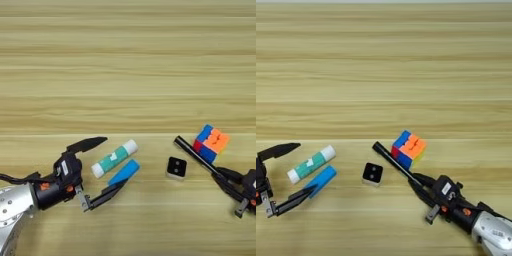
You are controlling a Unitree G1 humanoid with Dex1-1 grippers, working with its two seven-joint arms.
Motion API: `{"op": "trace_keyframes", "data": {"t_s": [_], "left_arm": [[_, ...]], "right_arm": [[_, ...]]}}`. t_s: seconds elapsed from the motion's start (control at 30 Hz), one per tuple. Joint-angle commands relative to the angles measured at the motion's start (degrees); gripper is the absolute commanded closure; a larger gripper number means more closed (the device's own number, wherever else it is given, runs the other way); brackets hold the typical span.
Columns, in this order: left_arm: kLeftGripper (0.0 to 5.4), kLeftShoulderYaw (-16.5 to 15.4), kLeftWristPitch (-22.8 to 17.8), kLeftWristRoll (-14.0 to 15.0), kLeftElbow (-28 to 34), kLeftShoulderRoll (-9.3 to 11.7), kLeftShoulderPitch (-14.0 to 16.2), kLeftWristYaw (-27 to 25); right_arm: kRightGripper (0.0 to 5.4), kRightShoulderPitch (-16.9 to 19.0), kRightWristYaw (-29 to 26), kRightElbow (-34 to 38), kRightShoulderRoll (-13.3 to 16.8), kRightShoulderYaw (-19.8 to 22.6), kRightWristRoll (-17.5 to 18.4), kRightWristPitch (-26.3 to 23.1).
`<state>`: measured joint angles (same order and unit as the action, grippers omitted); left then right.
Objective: Move the objects on the table
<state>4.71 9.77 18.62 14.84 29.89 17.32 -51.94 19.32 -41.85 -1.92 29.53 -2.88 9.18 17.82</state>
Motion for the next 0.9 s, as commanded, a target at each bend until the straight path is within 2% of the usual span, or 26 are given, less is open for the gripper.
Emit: {"op": "trace_keyframes", "data": {"t_s": [0.03,0.3,0.6,0.83,0.9], "left_arm": [[0.0,0.03,0.49,0.14,0.01,0.12,0.25,-0.19],[0.0,0.09,0.32,0.14,0.11,0.1,0.2,-0.1],[0.0,0.06,0.39,0.13,-0.26,0.03,-0.09,-0.11],[0.0,0.27,0.71,-0.22,-1.32,-0.28,-0.82,-0.07],[0.0,0.3,0.55,-0.19,-1.6,-0.38,-1.12,0.02]], "right_arm": [[3.97,1.65,-1.31,-0.23,1.48,-1.72,-1.94,-2.15],[3.03,2.1,-1.31,1.56,1.9,-2.11,-0.66,-3.08],[1.81,2.73,-2.0,5.45,2.9,-0.7,1.52,-4.59],[0.86,1.36,-3.08,6.66,4.57,2.69,3.37,-4.98],[0.58,0.93,-3.7,8.56,4.79,3.94,5.28,-5.46]]}}
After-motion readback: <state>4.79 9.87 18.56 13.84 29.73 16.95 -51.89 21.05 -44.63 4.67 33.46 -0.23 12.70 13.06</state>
